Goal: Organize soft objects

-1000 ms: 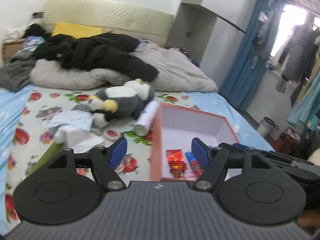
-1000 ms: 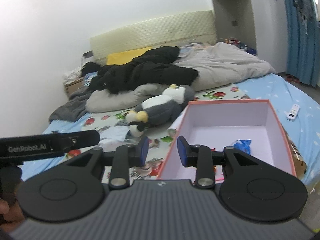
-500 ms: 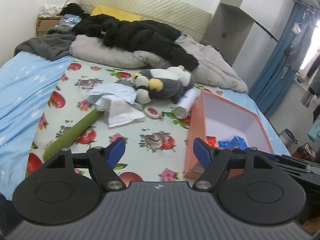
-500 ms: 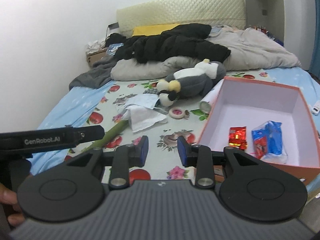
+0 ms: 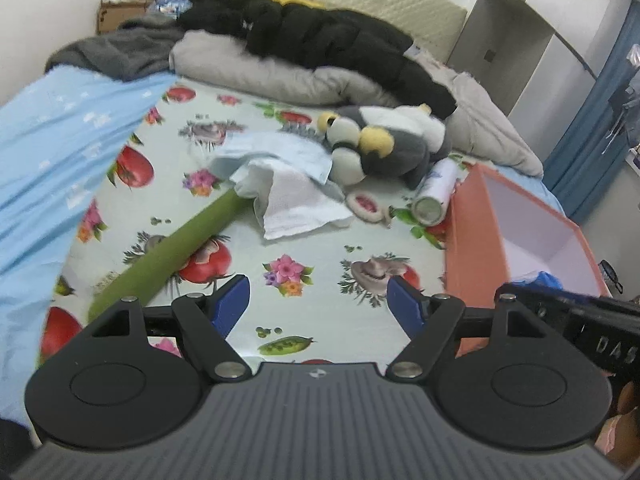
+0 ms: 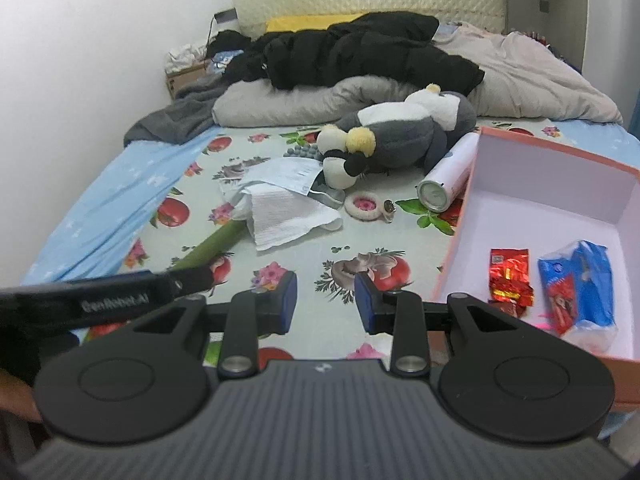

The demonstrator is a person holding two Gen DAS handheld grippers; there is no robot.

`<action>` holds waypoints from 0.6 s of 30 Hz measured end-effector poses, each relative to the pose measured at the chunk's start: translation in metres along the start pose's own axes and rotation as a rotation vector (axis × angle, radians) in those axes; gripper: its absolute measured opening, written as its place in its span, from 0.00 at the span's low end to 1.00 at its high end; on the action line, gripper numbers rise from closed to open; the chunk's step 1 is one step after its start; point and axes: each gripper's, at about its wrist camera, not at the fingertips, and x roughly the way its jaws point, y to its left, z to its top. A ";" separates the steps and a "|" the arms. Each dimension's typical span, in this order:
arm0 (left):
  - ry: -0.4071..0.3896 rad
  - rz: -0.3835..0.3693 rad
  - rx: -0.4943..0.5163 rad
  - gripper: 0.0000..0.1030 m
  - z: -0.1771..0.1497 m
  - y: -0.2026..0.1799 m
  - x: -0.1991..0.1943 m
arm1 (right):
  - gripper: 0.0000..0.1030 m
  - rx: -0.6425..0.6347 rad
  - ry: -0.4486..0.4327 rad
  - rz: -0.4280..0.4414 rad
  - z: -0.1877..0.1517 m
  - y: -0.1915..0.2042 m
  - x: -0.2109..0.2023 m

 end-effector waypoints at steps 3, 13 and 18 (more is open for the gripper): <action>0.027 -0.019 -0.021 0.76 0.001 0.013 0.031 | 0.34 -0.002 0.005 -0.014 0.006 0.000 0.024; 0.087 -0.060 -0.072 0.63 0.008 0.051 0.128 | 0.34 0.024 0.036 -0.067 0.023 -0.003 0.115; 0.088 -0.070 -0.075 0.55 0.011 0.059 0.164 | 0.34 0.057 0.045 -0.120 0.026 -0.008 0.160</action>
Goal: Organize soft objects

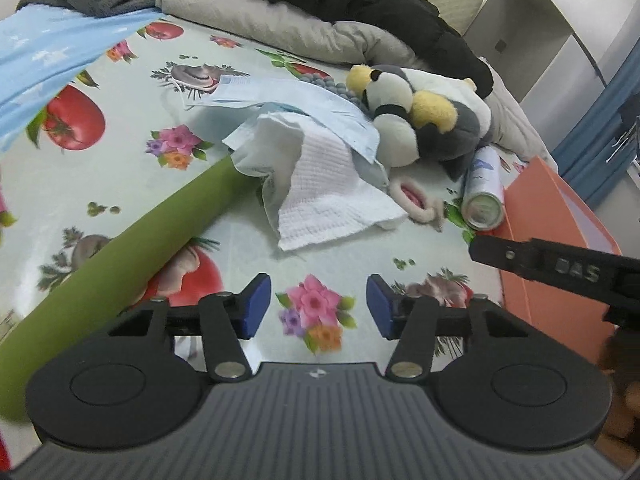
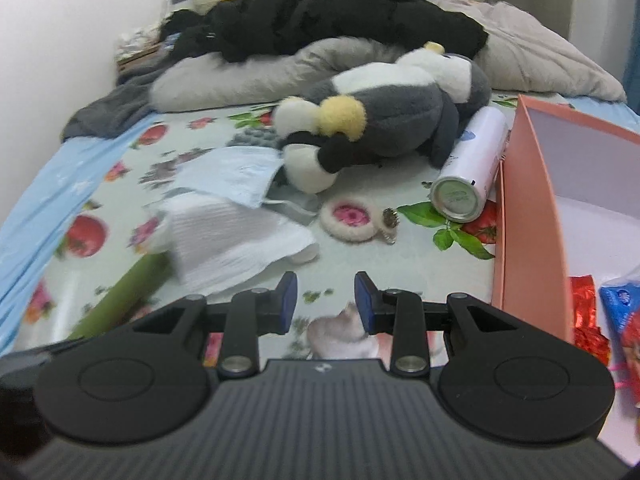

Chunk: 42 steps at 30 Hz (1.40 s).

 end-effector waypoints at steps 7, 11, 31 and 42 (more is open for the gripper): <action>-0.003 -0.028 -0.052 0.51 0.011 0.017 0.037 | 0.34 0.034 -0.020 -0.092 0.012 -0.006 0.052; -0.027 -0.031 -0.058 0.51 0.017 0.019 0.046 | 0.33 0.052 -0.066 -0.155 0.020 -0.008 0.072; -0.037 -0.078 -0.080 0.04 0.017 0.012 0.038 | 0.22 0.016 -0.079 -0.234 0.013 -0.013 0.095; -0.097 -0.127 -0.061 0.02 0.005 -0.007 -0.009 | 0.22 -0.038 -0.105 -0.242 -0.006 0.002 0.039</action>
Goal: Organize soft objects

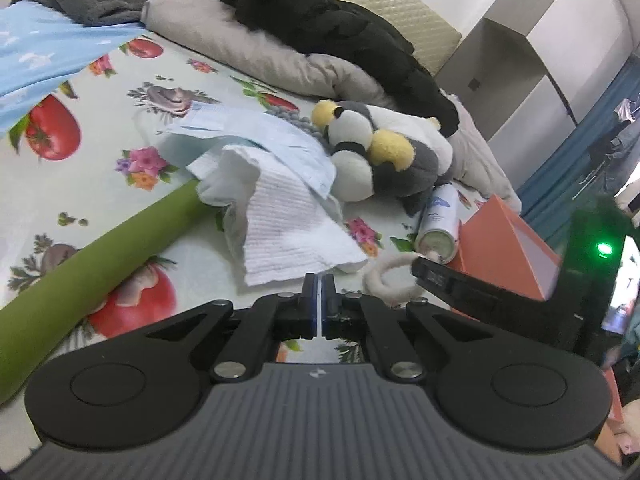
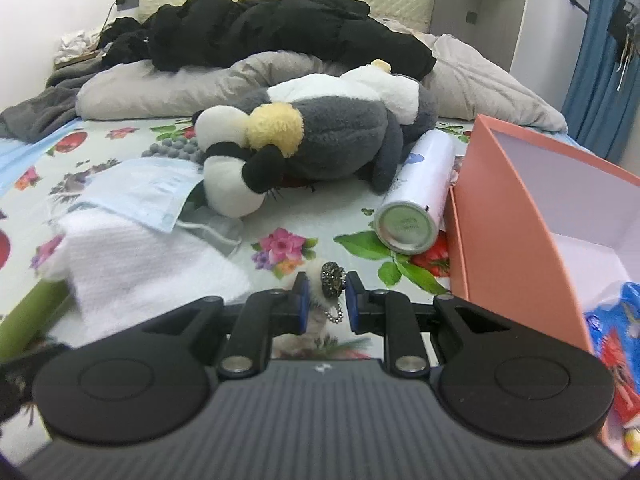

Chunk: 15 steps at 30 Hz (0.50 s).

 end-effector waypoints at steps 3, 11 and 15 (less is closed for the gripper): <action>0.007 0.006 -0.010 0.03 -0.003 0.006 -0.003 | 0.22 -0.007 0.013 0.010 -0.006 0.001 -0.008; 0.009 0.061 -0.018 0.42 -0.010 0.027 0.009 | 0.22 -0.023 0.062 0.041 -0.024 0.002 -0.019; 0.002 0.068 -0.049 0.42 -0.010 0.037 0.022 | 0.22 -0.051 0.077 0.057 -0.030 0.004 -0.020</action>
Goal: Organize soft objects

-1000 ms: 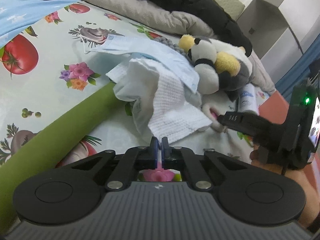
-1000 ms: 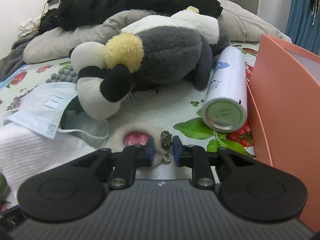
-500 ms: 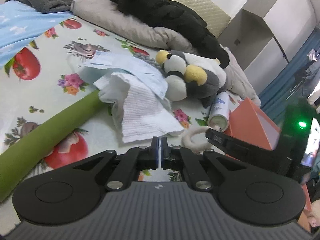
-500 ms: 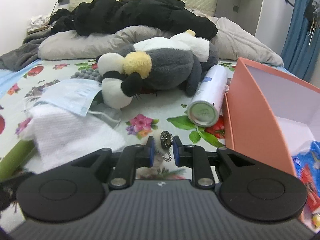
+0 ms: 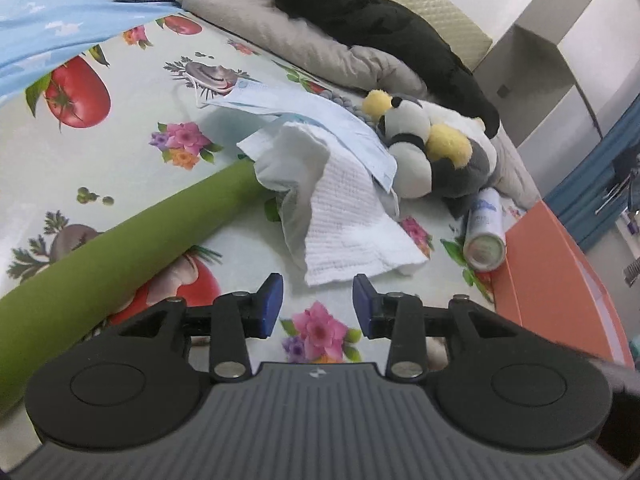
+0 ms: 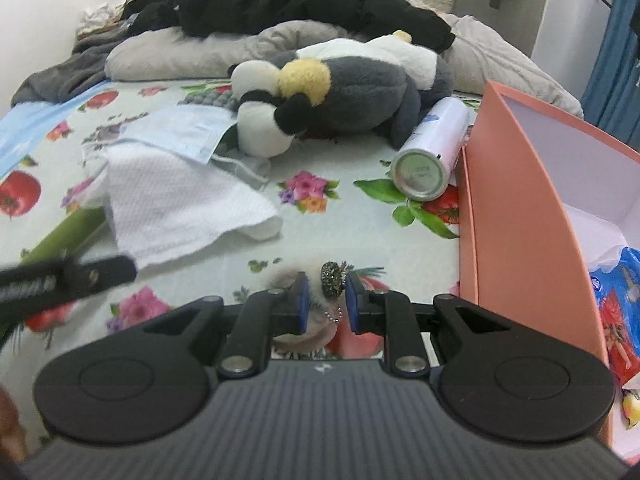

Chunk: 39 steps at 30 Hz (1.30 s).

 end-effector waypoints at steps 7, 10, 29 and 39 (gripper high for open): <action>-0.020 -0.046 -0.053 0.31 0.009 0.004 0.022 | 0.22 -0.012 0.021 0.019 -0.004 0.000 0.003; -0.005 -0.026 -0.006 0.05 0.012 -0.003 0.035 | 0.22 -0.022 0.030 0.044 -0.007 0.000 0.001; -0.028 -0.017 -0.024 0.01 -0.010 -0.029 -0.052 | 0.22 -0.025 0.019 0.112 -0.028 -0.002 -0.047; -0.011 0.002 -0.006 0.01 -0.044 -0.026 -0.127 | 0.22 -0.046 0.042 0.133 -0.060 -0.008 -0.084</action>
